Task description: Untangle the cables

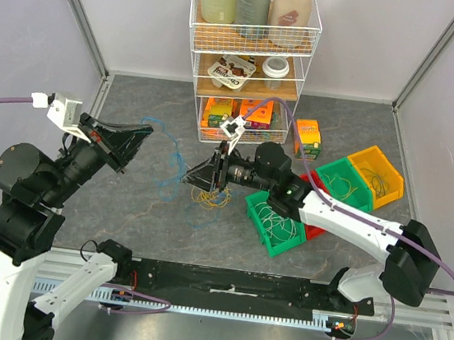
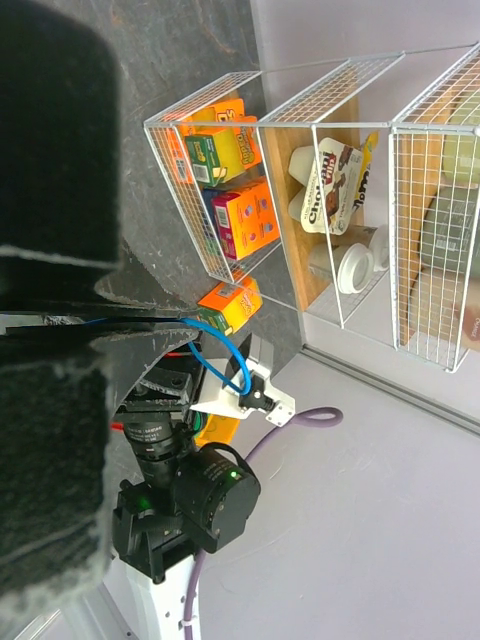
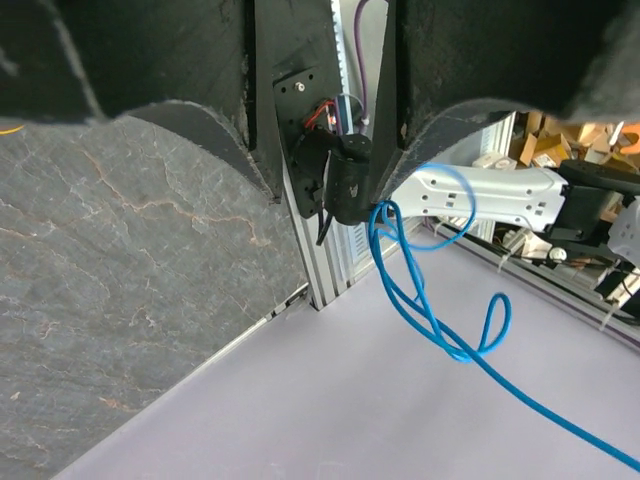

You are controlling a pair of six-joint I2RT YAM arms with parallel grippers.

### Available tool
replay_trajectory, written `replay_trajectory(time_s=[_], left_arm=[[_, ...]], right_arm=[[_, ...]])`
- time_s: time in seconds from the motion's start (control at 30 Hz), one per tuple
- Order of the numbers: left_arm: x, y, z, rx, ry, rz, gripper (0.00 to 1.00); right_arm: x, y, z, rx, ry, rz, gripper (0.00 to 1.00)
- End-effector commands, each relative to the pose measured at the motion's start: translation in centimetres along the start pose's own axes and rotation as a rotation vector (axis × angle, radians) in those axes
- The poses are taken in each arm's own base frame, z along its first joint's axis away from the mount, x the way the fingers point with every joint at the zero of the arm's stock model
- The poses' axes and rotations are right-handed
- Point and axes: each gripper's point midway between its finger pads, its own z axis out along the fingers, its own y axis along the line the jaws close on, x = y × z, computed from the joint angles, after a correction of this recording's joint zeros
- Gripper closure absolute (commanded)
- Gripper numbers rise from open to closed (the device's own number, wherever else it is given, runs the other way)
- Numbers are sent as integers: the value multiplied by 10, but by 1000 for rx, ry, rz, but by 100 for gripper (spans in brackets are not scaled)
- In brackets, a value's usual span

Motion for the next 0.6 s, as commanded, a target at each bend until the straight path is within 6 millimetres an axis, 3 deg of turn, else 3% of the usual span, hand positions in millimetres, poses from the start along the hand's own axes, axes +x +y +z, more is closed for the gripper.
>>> replay_trajectory(time_s=[0.0, 0.27, 0.57], left_arm=[[-12, -8, 1, 27, -34, -20, 98], [-7, -6, 2, 26, -23, -22, 98], [-6, -6, 2, 24, -22, -18, 98]], right_arm=[[-32, 27, -16, -29, -117, -32, 54], [-37, 33, -25, -19, -124, -55, 54], [-39, 47, -8, -76, -100, -65, 55]])
